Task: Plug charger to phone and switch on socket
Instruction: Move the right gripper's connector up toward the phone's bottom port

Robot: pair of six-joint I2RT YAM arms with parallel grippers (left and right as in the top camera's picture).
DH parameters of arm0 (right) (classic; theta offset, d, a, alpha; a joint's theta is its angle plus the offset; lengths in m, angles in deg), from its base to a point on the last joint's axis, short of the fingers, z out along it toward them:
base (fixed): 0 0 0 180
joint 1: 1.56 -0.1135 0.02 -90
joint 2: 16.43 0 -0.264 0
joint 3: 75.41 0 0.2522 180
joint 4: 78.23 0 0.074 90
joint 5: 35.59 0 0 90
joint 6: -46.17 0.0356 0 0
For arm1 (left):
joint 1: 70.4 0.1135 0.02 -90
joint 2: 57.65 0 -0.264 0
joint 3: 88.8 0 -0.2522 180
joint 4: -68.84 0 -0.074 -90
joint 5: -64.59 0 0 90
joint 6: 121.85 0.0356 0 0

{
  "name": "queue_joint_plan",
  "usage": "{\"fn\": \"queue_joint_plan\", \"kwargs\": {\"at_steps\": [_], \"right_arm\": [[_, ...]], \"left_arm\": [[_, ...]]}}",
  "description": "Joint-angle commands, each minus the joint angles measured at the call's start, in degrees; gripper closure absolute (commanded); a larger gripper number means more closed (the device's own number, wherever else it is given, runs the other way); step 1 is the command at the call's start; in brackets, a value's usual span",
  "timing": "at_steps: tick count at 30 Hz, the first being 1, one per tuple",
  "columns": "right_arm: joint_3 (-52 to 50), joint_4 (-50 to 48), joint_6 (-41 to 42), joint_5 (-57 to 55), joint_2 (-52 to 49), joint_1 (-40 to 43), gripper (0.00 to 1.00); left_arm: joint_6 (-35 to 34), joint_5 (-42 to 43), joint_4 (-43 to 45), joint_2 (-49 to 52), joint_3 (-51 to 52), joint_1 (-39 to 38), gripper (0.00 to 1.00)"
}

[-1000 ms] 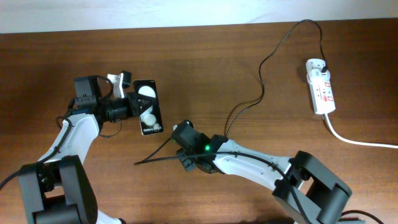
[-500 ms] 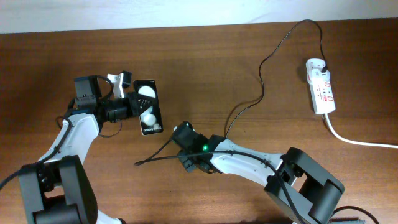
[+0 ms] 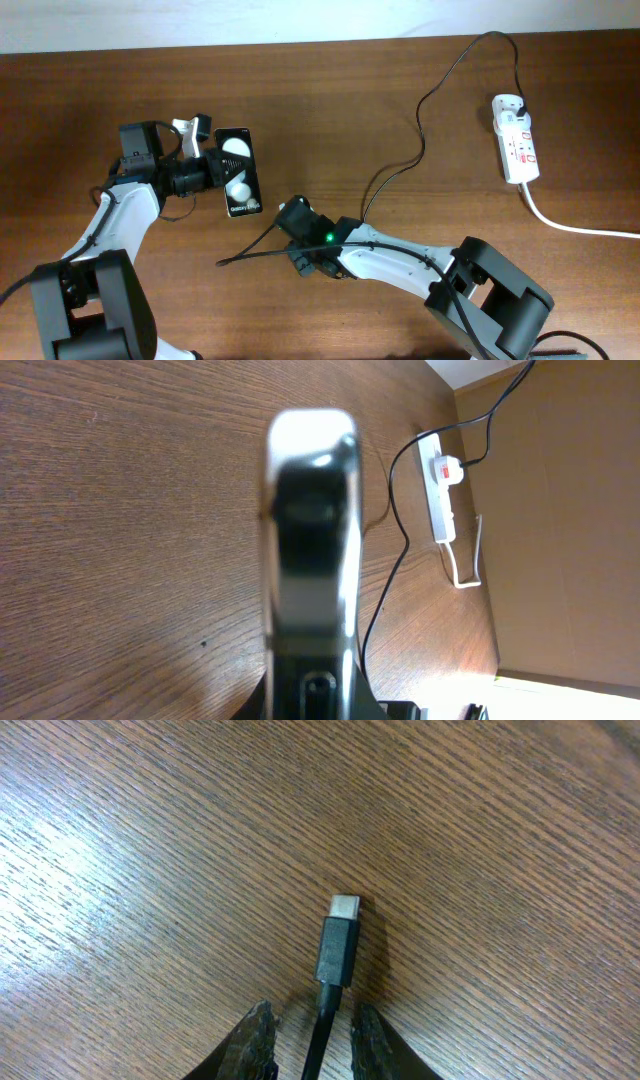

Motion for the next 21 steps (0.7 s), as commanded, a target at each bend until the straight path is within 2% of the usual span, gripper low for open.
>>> {"fn": "queue_joint_plan", "kwargs": {"at_steps": [1,6,8,10,12,21], "right_arm": [[0.70,0.61,-0.17,-0.46,-0.63,-0.13,0.71],[0.70,0.61,-0.17,-0.48,-0.63,-0.13,0.72],[0.70,0.61,-0.17,-0.48,-0.63,-0.13,0.79],[0.70,0.59,-0.15,-0.48,-0.63,-0.13,0.91],[0.72,0.59,-0.15,-0.50,-0.63,-0.13,0.96],[0.72,0.90,1.16,-0.24,-0.61,-0.13,0.96]], "left_arm": [[-0.48,2.32,0.28,-1.66,-0.24,0.04,1.00],[-0.46,2.32,0.26,-1.66,-0.24,0.04,1.00],[-0.46,2.32,0.24,-1.66,-0.24,0.04,1.00],[-0.46,2.32,0.02,-1.66,-0.24,0.04,1.00],[-0.07,2.34,-0.59,-1.66,-0.24,0.04,1.00],[-0.07,5.99,3.78,-1.66,-0.24,0.33,1.00]]}}
